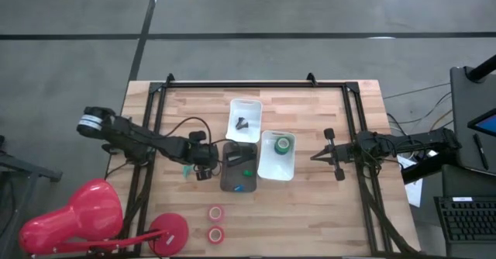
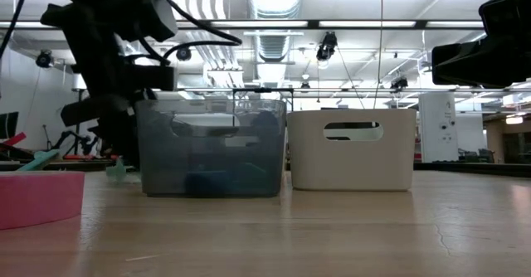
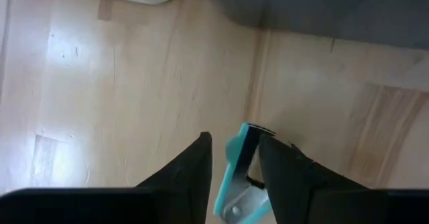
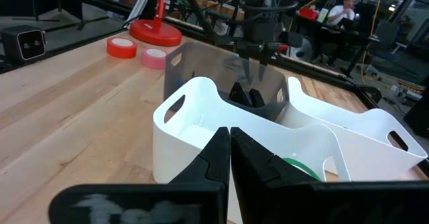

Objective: Pick and place Stapler, Stapler remover, tape
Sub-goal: Put the right green staple remover into the top white bin

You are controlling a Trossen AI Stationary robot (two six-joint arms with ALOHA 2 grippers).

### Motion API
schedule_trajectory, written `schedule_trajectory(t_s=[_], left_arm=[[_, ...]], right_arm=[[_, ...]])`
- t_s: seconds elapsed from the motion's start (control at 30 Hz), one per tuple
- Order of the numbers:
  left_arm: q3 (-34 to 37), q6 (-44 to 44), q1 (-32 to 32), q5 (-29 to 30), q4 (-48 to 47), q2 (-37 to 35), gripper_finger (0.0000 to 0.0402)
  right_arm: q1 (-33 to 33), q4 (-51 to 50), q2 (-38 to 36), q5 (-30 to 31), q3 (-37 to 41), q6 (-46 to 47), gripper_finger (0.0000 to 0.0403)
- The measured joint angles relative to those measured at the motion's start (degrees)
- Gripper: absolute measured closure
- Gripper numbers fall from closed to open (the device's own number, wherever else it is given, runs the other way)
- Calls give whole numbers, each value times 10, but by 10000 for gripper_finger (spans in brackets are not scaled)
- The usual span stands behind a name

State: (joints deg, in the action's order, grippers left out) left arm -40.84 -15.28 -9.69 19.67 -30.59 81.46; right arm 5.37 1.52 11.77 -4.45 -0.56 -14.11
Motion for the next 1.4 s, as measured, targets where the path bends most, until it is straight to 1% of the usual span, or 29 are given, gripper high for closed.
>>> schedule_trajectory(t_s=[0.37, 0.7, 0.97, 1.13, 1.27, 1.4], left_arm=[[0, 3, 0, -1, -1, 3, 318], [0, 3, 1, -17, -3, 1, 394], [-3, -11, 1, -22, -18, 1, 397], [-8, -11, 1, -9, -39, -4, 398], [-19, -11, 1, 10, -59, -12, 399], [-34, -11, 1, 46, -92, -22, 400]], right_arm=[[0, 0, 0, 0, 0, 1, 394], [0, 0, 0, 0, 0, 1, 394], [0, 0, 0, 0, 0, 0, 394], [0, 0, 0, 0, 0, 0, 394], [0, 0, 0, 0, 0, 0, 394], [0, 0, 0, 0, 0, 1, 394]])
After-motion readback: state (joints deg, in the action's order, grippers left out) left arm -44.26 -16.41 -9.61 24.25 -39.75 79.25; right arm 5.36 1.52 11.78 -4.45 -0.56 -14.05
